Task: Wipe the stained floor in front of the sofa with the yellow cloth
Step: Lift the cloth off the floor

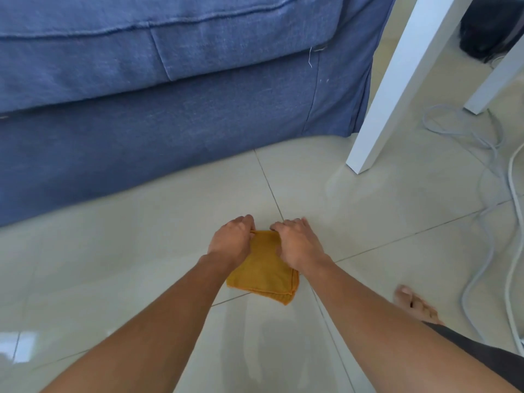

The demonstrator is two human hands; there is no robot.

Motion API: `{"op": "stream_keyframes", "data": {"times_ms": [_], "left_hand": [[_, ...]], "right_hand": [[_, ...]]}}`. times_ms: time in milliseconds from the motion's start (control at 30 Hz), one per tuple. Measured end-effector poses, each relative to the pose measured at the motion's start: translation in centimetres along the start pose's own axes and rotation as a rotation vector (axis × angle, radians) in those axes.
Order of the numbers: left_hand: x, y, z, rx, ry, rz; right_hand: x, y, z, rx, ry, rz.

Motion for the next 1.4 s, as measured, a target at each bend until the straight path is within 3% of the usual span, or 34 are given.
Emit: {"op": "stream_keyframes", "data": {"times_ms": [200, 333, 533, 733, 900, 1133, 1400], "left_hand": [[-0.3, -4.1, -4.6, 0.077, -0.044, -0.013], [-2.3, -6.7, -9.9, 0.041, -0.074, -0.020], [-8.7, -9.5, -21.9, -0.163, -0.115, 0.056], [-19.4, -13.5, -34.6, -0.373, -0.142, 0.263], [-29.7, -17.0, -41.3, -0.486, -0.192, 0.453], [-45.0, -19.3, -42.3, -0.459, -0.308, 0.677], [-56.6, -13.3, -33.6, -0.267, -0.364, 0.669]], "right_hand": [[1.5, -4.4, -4.4, 0.018, -0.011, 0.043], [2.4, -7.9, -9.5, -0.001, 0.066, 0.081], [2.5, -14.0, -22.5, -0.267, 0.139, 0.081], [0.4, -22.5, -37.5, -0.524, 0.221, 0.058], [-3.2, -31.5, -46.7, -0.729, 0.271, 0.098], [-12.5, -43.2, -51.9, -0.897, 0.382, 0.237], [-27.5, -45.1, -49.3, -0.904, 0.632, 0.509]]}}
Point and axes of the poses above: each hand's wrist, its own y-axis towards the middle knuckle, its own z-axis out of the palm, x = y × z, the point moved 7 cm from there along y, towards the middle knuckle, and after that the axes turned 3 degrees about y, right-handed, at the moved point
